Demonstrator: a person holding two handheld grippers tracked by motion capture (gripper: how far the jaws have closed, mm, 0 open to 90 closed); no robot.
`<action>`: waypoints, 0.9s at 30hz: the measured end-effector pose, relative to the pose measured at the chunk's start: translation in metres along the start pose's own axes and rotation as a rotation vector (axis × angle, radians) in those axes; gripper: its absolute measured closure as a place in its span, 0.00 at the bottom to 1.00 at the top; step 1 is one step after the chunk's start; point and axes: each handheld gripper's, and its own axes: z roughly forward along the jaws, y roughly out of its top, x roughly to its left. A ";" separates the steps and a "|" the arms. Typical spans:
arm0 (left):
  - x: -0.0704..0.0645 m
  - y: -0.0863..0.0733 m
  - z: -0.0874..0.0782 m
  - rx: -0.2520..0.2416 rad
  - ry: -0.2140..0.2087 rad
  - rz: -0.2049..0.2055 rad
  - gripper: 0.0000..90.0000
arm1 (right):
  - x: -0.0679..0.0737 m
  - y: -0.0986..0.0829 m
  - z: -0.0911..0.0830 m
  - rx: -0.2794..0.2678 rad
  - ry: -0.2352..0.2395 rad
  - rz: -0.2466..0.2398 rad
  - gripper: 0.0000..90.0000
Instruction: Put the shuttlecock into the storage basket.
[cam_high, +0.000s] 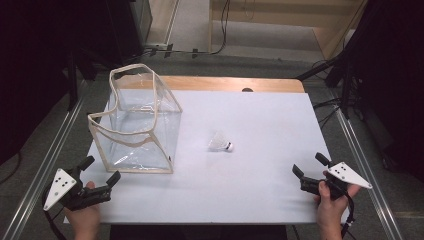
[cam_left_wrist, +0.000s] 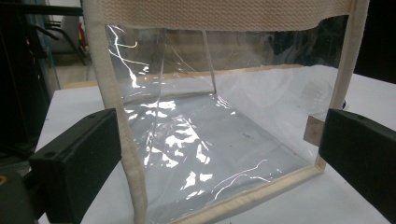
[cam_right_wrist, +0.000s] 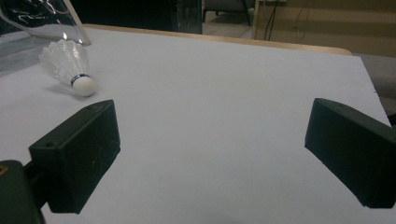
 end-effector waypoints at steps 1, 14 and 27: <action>0.000 0.000 0.000 0.002 -0.003 0.002 0.00 | 0.000 0.000 0.000 0.002 0.003 0.000 0.02; -0.002 -0.001 0.000 0.007 -0.004 0.006 0.00 | 0.000 0.007 -0.004 0.003 0.035 0.026 0.01; -0.003 -0.001 0.000 0.010 -0.001 0.010 0.00 | 0.018 0.025 0.003 0.034 0.106 -0.072 0.00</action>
